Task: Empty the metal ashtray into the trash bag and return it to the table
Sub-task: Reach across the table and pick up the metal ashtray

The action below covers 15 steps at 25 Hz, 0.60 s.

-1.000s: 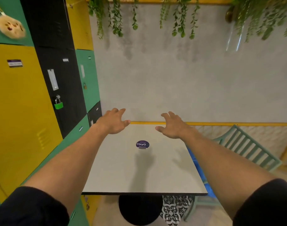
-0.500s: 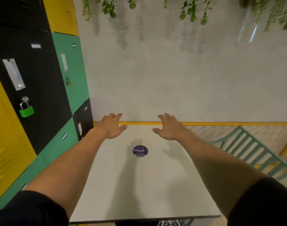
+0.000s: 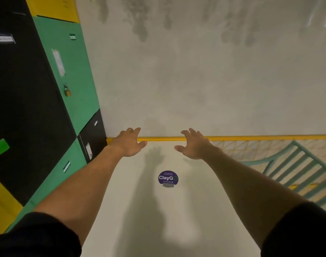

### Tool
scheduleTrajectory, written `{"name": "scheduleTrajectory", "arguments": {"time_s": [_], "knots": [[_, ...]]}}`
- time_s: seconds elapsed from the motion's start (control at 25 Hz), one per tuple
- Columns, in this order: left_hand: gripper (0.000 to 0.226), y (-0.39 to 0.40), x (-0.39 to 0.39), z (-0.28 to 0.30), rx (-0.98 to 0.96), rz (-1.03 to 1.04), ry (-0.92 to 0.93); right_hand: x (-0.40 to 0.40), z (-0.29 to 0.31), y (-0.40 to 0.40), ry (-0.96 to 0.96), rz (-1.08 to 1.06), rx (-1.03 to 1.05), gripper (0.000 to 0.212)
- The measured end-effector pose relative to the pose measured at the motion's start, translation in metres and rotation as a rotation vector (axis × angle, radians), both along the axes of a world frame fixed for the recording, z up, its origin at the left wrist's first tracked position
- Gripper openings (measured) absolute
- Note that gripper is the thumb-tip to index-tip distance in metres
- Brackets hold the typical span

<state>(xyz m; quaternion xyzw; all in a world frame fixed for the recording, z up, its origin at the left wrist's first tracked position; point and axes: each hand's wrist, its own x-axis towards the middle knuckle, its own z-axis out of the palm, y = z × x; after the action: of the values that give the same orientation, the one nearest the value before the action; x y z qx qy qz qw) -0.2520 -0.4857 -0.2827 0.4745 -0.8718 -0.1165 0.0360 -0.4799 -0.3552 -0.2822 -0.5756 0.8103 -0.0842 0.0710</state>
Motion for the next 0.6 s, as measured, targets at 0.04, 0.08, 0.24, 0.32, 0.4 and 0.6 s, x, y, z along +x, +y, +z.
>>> {"name": "scheduleTrajectory", "arguments": {"time_s": [0.04,0.08,0.24,0.32,0.4,0.6], "knots": [[0.078,-0.008,-0.004,-0.004,0.013,0.007,0.004,-0.004,-0.005,-0.01,-0.002,0.009,0.001,0.078],[0.078,-0.016,-0.008,-0.01,0.025,0.019,0.007,-0.009,-0.011,-0.022,-0.007,0.02,0.002,0.078],[0.079,-0.044,-0.023,-0.038,0.044,0.078,-0.004,-0.03,-0.04,-0.067,-0.029,0.07,0.029,0.079],[0.079,-0.057,-0.03,-0.057,0.083,0.119,0.009,-0.041,-0.057,-0.092,-0.03,0.105,0.061,0.08],[0.079,-0.069,-0.035,-0.075,0.123,0.157,0.026,-0.048,-0.073,-0.114,-0.02,0.147,0.095,0.081],[0.079,-0.104,-0.03,-0.116,0.167,0.242,0.034,-0.048,-0.111,-0.163,0.006,0.233,0.17,0.081]]}}
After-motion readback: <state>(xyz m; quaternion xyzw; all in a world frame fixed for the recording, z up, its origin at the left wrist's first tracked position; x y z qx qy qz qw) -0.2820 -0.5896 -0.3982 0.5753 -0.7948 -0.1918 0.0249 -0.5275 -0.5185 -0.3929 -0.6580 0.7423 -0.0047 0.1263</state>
